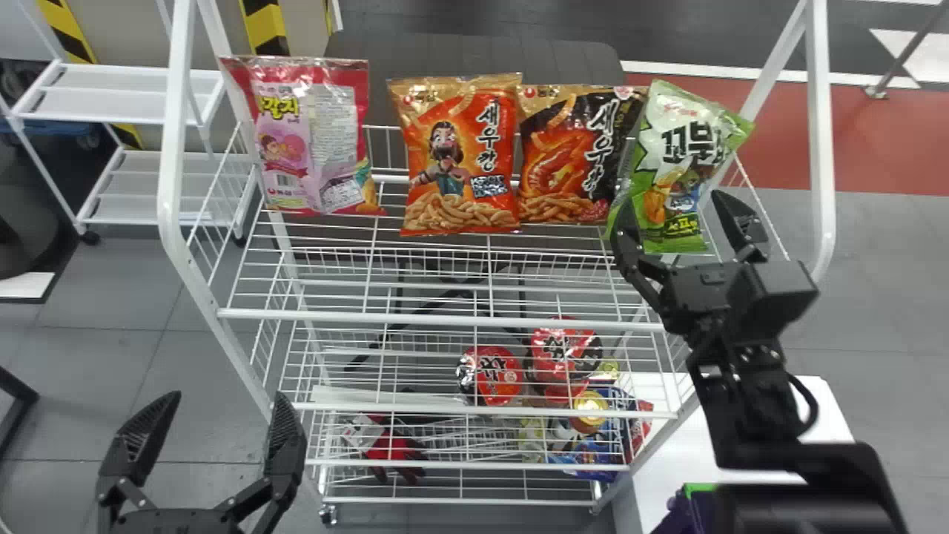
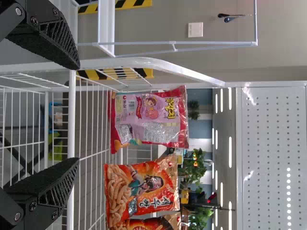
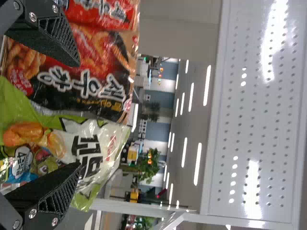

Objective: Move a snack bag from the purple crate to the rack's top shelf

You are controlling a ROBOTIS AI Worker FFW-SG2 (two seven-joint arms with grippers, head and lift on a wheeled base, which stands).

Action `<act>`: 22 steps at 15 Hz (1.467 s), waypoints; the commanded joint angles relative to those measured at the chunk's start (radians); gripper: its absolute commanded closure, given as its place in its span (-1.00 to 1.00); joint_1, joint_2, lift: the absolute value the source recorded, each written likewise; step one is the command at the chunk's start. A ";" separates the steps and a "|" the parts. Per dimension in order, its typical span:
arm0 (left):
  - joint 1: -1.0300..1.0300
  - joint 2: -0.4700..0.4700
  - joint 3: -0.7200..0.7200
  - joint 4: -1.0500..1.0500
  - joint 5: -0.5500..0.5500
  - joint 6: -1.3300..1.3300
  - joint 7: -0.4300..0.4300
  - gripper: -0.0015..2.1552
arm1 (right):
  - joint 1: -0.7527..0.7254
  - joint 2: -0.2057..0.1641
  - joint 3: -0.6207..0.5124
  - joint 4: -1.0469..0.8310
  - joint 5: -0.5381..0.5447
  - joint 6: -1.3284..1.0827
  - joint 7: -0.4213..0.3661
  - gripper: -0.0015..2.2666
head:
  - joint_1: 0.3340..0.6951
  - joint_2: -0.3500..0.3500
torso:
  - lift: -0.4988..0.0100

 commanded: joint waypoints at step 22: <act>0.001 -0.017 -0.017 -0.029 -0.015 0.036 0.057 -0.87 | 0.613 -0.179 0.103 -0.357 -0.238 -0.033 0.033 -0.93 | 1.00 0.06 | 0.96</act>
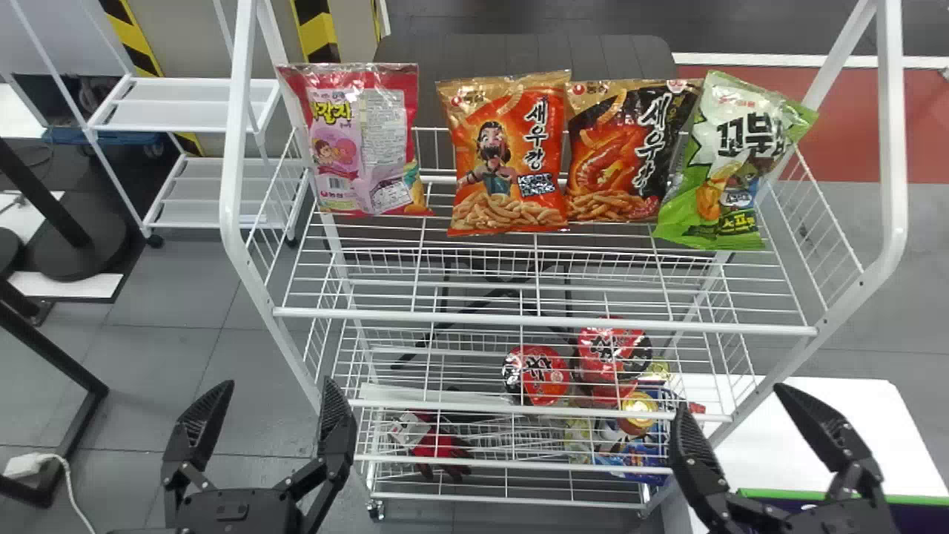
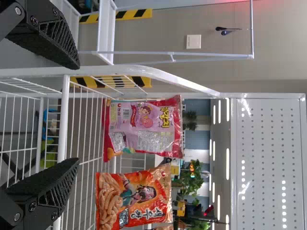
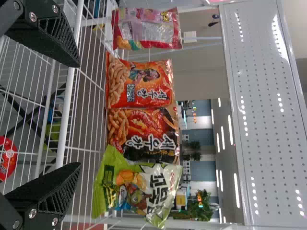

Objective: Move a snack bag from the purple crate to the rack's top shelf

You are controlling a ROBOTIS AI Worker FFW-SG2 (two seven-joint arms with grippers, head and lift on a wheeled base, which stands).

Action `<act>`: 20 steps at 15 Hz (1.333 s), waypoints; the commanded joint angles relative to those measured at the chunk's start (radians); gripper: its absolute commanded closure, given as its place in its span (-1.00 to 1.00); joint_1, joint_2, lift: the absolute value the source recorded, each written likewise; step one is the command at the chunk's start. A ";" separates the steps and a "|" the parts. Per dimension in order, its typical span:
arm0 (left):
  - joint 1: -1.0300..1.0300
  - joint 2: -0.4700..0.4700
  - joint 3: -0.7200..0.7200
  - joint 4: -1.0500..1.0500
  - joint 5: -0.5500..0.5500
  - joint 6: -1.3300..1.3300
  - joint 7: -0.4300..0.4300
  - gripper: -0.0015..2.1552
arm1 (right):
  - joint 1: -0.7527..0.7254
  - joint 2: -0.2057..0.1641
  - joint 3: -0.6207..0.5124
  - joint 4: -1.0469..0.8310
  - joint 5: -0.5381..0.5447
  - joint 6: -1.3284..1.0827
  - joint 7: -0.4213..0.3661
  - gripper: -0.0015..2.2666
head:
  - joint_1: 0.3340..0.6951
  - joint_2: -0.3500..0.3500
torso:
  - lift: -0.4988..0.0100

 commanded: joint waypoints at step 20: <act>0.002 -0.001 0.000 -0.005 -0.024 0.026 0.020 -0.87 | 0.005 -0.006 -0.011 -0.008 0.047 -0.059 -0.032 -0.92 | 1.00 0.09 | 0.96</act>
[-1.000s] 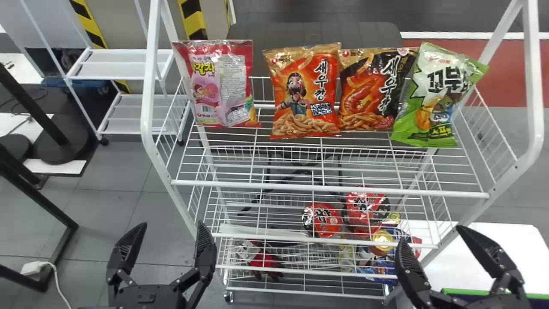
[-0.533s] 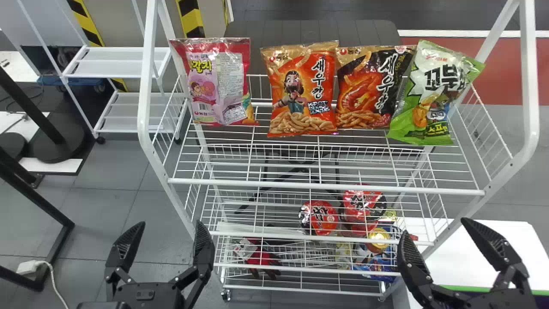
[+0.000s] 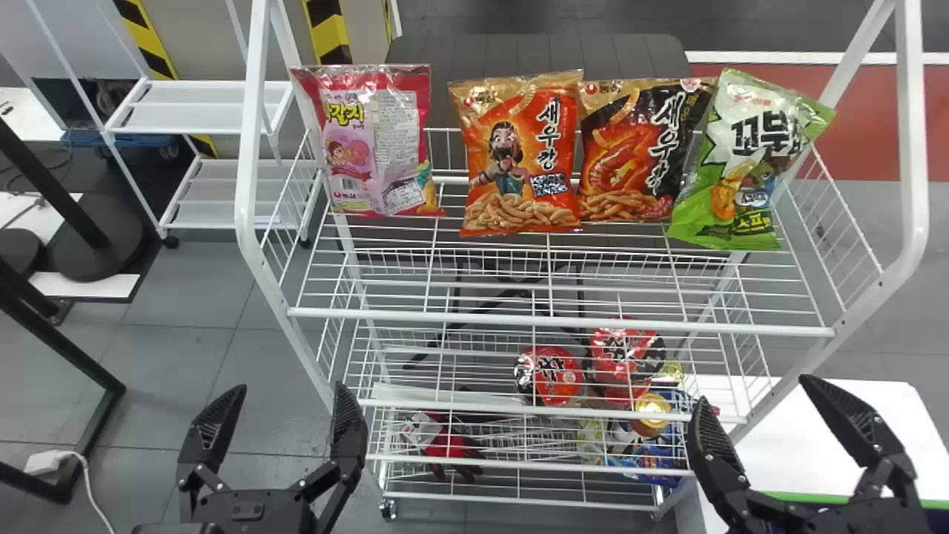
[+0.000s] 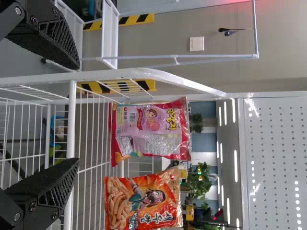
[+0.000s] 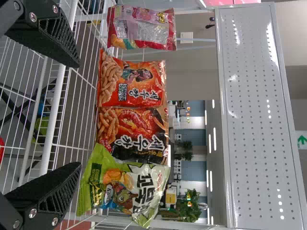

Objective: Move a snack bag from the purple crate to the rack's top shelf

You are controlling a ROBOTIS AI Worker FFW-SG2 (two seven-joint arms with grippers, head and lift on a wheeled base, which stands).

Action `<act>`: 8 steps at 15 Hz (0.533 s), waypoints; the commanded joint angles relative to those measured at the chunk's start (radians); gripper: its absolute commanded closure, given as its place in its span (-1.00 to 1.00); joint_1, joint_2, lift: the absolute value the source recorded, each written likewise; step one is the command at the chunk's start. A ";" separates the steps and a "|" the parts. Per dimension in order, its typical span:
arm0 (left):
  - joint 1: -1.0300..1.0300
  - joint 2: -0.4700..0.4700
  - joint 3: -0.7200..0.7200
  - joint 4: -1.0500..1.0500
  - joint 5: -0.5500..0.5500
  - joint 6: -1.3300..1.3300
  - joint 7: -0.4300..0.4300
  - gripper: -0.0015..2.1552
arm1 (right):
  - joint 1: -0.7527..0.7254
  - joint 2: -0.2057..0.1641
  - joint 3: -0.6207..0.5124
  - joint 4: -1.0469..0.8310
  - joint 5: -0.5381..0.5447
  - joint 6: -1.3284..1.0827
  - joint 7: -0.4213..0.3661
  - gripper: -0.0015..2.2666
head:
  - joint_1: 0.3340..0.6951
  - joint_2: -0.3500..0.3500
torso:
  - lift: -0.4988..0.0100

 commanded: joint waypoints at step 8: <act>0.000 0.000 -0.002 0.002 0.000 -0.006 0.000 -0.87 | 0.000 0.001 -0.003 0.004 0.000 -0.016 0.000 -0.92 | 1.00 0.08 | 0.96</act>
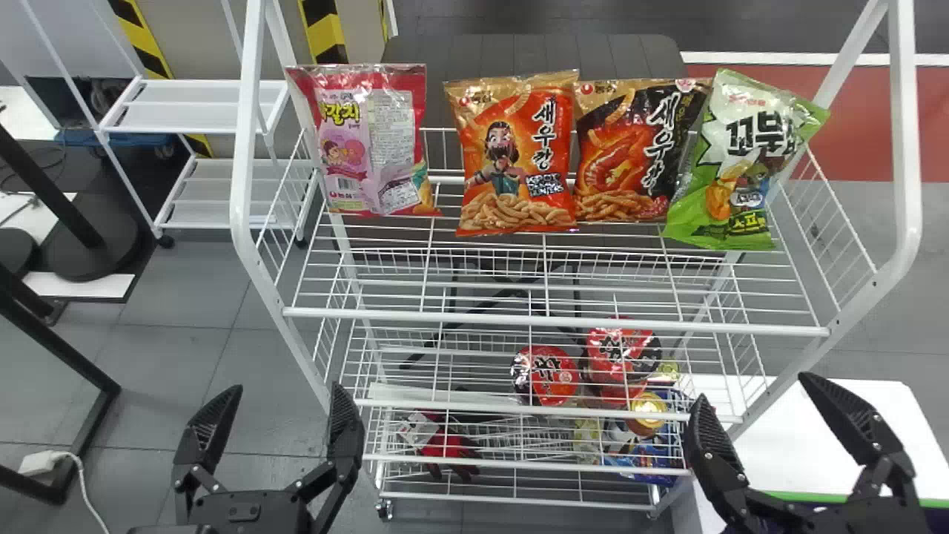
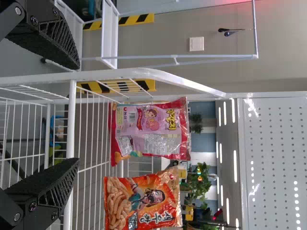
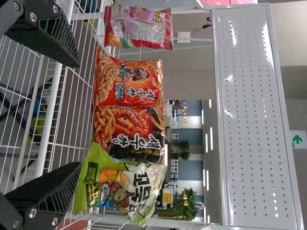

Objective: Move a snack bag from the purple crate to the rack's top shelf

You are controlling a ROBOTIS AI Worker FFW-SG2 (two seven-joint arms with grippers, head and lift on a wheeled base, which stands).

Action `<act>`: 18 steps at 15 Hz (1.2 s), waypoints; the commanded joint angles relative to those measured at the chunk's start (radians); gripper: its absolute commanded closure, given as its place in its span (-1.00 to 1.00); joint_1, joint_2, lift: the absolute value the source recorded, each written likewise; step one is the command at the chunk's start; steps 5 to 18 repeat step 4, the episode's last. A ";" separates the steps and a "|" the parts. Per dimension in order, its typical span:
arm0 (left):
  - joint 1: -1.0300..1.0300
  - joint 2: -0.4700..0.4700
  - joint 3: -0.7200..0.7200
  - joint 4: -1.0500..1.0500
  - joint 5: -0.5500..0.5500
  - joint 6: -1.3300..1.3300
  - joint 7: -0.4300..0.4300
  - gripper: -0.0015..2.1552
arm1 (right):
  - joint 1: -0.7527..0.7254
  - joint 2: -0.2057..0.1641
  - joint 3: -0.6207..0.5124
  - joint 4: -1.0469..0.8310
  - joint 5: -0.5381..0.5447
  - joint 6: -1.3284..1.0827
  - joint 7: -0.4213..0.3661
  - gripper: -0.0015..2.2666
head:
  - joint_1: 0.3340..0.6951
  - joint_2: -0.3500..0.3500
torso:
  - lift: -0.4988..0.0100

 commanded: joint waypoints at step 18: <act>0.003 0.000 0.000 -0.006 0.000 0.000 0.000 -0.87 | 0.002 0.000 0.000 0.000 0.000 -0.004 0.000 -0.92 | 1.00 0.08 | 0.96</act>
